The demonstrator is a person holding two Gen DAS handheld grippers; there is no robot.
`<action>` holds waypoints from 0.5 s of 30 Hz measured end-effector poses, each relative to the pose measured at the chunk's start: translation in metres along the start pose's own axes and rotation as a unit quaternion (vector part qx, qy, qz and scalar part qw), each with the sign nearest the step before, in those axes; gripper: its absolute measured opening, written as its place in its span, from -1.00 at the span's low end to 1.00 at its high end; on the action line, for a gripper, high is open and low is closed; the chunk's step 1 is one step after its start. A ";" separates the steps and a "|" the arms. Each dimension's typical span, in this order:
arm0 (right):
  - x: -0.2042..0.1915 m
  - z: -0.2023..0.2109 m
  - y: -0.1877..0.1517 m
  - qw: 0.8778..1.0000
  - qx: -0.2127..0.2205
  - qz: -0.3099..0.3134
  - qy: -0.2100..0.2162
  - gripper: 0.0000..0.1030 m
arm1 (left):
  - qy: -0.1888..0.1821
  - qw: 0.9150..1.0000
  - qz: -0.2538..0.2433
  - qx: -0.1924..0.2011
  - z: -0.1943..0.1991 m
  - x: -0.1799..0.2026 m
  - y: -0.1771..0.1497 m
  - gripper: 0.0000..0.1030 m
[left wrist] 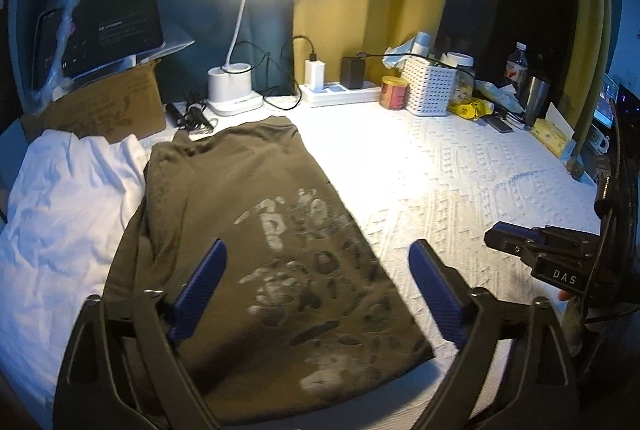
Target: Fold small clothes
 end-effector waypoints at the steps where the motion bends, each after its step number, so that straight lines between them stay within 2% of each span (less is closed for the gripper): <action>1: 0.005 0.003 -0.001 1.000 0.003 -0.003 -0.003 -0.32 | -0.003 1.000 -0.002 0.002 0.001 0.004 0.001 0.80; 2: 0.010 0.008 -0.001 1.000 0.007 -0.006 -0.006 -0.17 | -0.005 1.000 -0.005 0.004 0.002 0.008 0.002 0.80; 3: 0.015 0.012 -0.001 1.000 0.012 -0.010 -0.009 0.07 | -0.007 1.000 -0.008 0.006 0.002 0.012 0.003 0.80; 4: 0.020 0.016 -0.002 1.000 0.016 -0.013 -0.011 0.12 | -0.008 1.000 -0.013 0.009 0.004 0.016 0.004 0.81; 8: 0.038 0.032 -0.003 0.999 0.032 -0.024 -0.027 0.13 | -0.007 0.999 -0.028 0.020 0.008 0.030 0.010 0.83; 11: 0.050 0.043 -0.002 0.998 0.043 -0.031 -0.039 0.13 | -0.008 0.999 -0.037 0.028 0.010 0.039 0.015 0.94; 15: 0.058 0.059 0.002 0.996 0.059 -0.031 -0.055 0.13 | -0.016 0.998 -0.047 0.046 0.017 0.049 0.023 0.95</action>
Point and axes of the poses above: each gripper's, at about its wrist camera, not at the fingertips, and z roughly against the way its jaws point, x to its right, y to its top, the point moved 2 cm from there along -z, roughly the way its jaws point, and after that the axes turned 7 degrees about -y, right-handed, at the moved point
